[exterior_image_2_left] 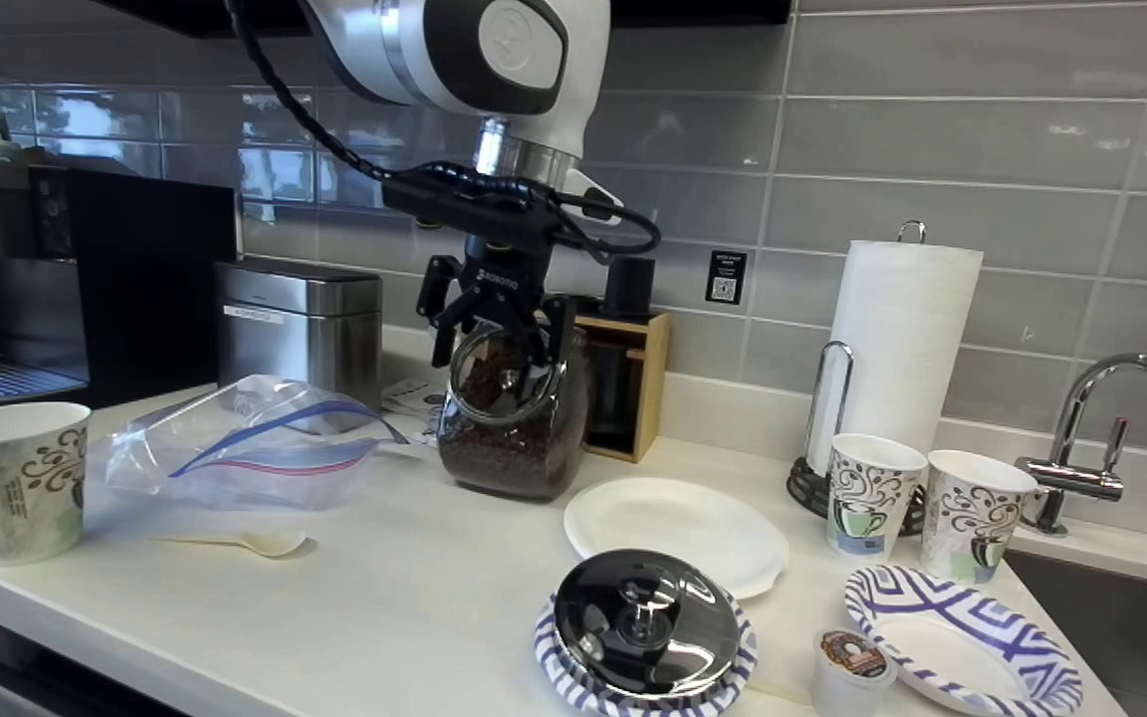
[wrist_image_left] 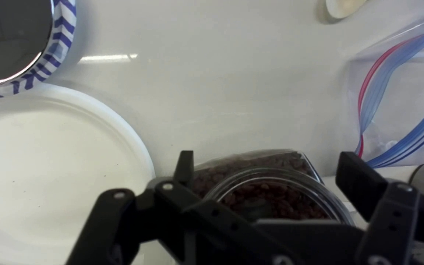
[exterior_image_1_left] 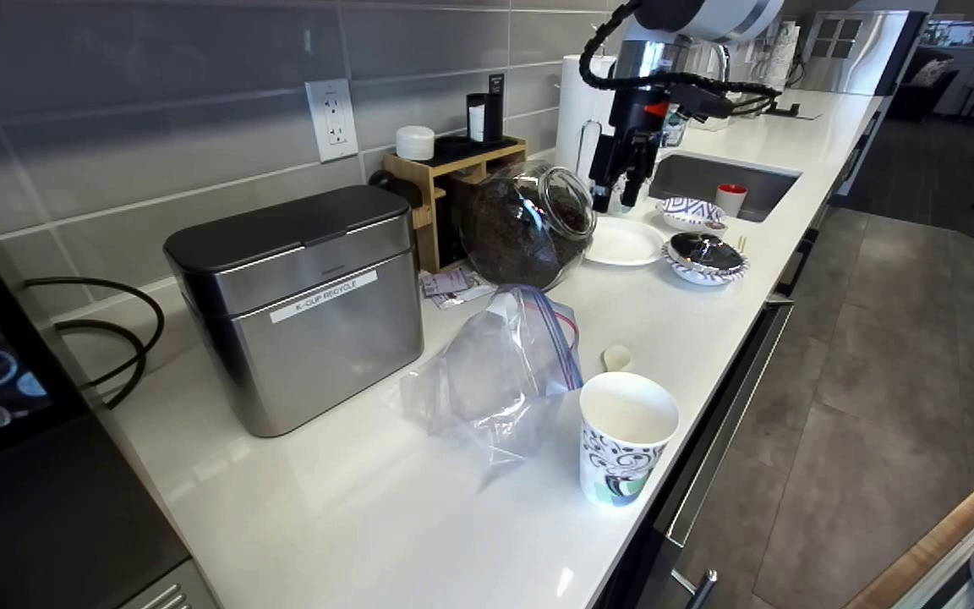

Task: Put the silver spoon inside the glass coffee jug

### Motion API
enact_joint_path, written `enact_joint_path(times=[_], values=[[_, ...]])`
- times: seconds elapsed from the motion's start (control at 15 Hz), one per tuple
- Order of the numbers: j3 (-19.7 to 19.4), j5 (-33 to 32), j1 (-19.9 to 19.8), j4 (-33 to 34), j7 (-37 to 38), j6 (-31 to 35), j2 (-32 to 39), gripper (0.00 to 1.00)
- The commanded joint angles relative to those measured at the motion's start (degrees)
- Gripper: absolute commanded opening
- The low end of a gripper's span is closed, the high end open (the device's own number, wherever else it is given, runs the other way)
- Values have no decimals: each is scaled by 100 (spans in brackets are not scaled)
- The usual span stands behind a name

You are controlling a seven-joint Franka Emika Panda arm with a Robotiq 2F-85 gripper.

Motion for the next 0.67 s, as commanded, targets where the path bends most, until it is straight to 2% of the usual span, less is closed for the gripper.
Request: enact_joint_path(times=[0.0, 0.4, 0.6], values=[[-45, -96, 15, -876, -87, 879, -627, 100], [-132, 251, 41, -1786, -375, 1927, -1318, 100], [-254, 588, 103, -2044, -922, 1930, -1592, 100]])
